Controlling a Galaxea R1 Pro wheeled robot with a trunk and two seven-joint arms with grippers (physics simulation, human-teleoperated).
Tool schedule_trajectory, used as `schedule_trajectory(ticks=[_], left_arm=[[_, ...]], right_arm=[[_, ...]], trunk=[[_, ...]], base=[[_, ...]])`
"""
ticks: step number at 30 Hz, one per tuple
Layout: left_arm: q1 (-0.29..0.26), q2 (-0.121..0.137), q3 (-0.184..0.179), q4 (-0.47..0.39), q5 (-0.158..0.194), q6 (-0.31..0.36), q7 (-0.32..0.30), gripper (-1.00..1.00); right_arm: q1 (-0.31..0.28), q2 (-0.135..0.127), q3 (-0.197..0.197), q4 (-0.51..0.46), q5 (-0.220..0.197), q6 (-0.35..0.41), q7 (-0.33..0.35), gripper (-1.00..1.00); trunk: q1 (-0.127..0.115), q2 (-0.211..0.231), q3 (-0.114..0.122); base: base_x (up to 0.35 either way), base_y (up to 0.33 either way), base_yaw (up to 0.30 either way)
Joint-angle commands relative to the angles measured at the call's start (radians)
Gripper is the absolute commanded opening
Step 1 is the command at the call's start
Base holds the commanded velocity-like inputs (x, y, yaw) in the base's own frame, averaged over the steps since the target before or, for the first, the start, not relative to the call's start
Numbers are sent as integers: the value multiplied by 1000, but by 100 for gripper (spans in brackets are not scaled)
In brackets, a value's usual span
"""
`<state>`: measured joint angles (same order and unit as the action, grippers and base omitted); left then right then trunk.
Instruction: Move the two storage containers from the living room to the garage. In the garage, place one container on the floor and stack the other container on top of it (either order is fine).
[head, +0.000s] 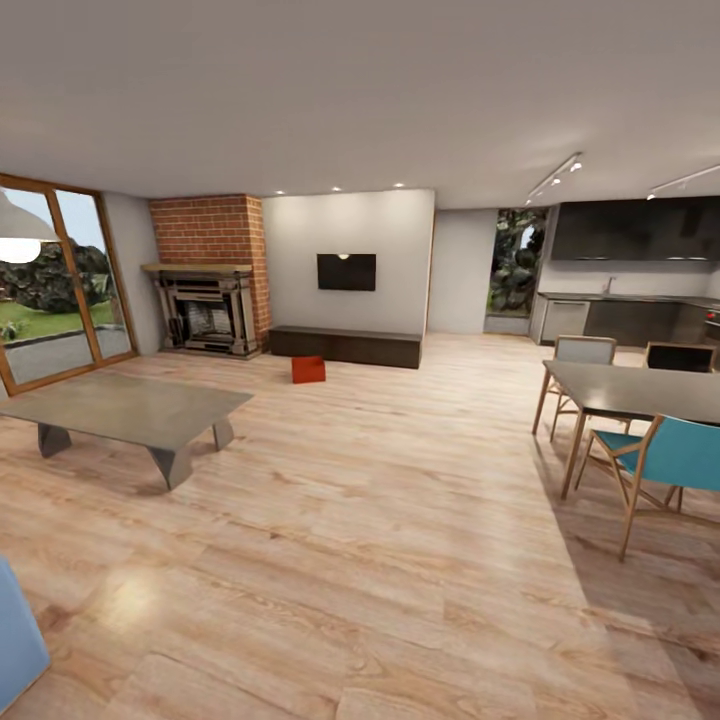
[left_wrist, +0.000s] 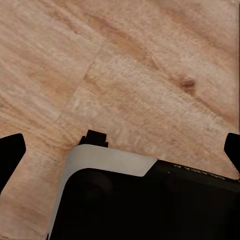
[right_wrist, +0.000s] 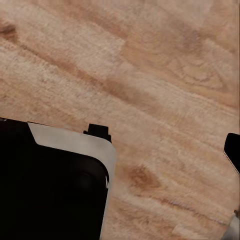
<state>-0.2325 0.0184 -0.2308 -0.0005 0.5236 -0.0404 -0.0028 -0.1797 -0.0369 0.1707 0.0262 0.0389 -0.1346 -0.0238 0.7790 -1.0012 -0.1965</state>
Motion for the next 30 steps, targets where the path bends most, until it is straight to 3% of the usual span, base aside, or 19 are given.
schedule_trajectory(ticks=[1,30], left_arm=[[-1,0,-8,1,9,-3,0,100],[-1,0,-8,1,9,-3,0,100]], right_arm=[[-1,0,4,3,4,-5,-3,100],[-1,0,4,3,5,-5,-4,100]], trunk=[[1,-1,-1],[1,-1,-1]], base=[[322,0,0],[322,0,0]])
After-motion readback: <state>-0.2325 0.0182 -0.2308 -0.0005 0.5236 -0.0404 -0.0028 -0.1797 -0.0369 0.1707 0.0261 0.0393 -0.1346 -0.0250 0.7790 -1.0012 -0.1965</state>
